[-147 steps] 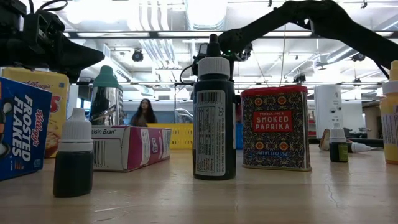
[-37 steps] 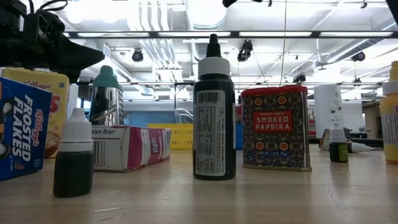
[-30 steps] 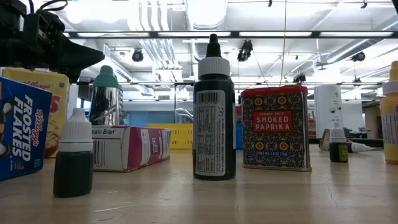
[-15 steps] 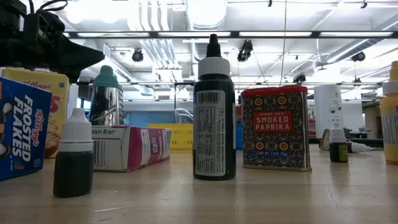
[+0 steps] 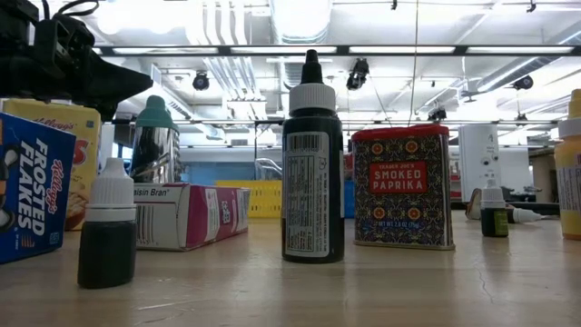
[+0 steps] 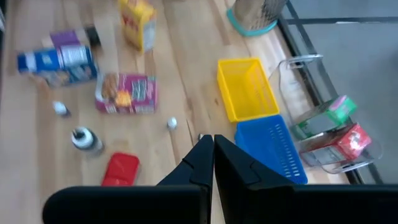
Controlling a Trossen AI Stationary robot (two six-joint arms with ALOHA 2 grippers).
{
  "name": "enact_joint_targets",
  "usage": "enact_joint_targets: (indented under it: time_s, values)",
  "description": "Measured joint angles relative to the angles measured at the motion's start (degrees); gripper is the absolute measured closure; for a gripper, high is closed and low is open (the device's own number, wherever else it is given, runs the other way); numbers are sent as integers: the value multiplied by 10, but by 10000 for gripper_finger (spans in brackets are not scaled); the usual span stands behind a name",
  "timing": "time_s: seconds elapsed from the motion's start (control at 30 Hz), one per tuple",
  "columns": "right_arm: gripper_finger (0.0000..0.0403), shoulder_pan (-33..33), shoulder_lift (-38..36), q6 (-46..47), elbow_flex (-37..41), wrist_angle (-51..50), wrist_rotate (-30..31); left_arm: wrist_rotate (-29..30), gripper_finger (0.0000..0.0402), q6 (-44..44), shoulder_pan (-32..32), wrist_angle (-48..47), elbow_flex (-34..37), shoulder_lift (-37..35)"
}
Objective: Pick & Place Kitchen Items
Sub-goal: Put the yellow cereal box into the transparent bin
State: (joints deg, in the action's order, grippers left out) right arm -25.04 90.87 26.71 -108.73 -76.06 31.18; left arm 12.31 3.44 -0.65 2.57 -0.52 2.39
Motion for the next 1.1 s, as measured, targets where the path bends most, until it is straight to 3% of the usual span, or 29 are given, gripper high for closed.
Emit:
enact_joint_targets:
  time_s: [0.17, 0.37, 0.53, 0.77, 0.97, 1.1]
  values:
    - [394, 9, -77, 1, 148, 74, -18, 0, 337, 0, 0, 0, 0, 0]
    - [394, 12, -252, -34, 352, 249, -44, 0, 337, 0, 0, 0, 0, 0]
    - [394, 12, -393, -95, 484, 311, -44, 0, 337, 0, 0, 0, 0, 0]
    - [394, 12, -541, -128, 575, 314, -38, 0, 337, 0, 0, 0, 0, 0]
    - [394, 12, -651, -277, 628, 314, -25, 0, 337, 0, 0, 0, 0, 0]
    - [394, 12, -709, -243, 657, 314, -25, 0, 337, 0, 0, 1, 0, 0]
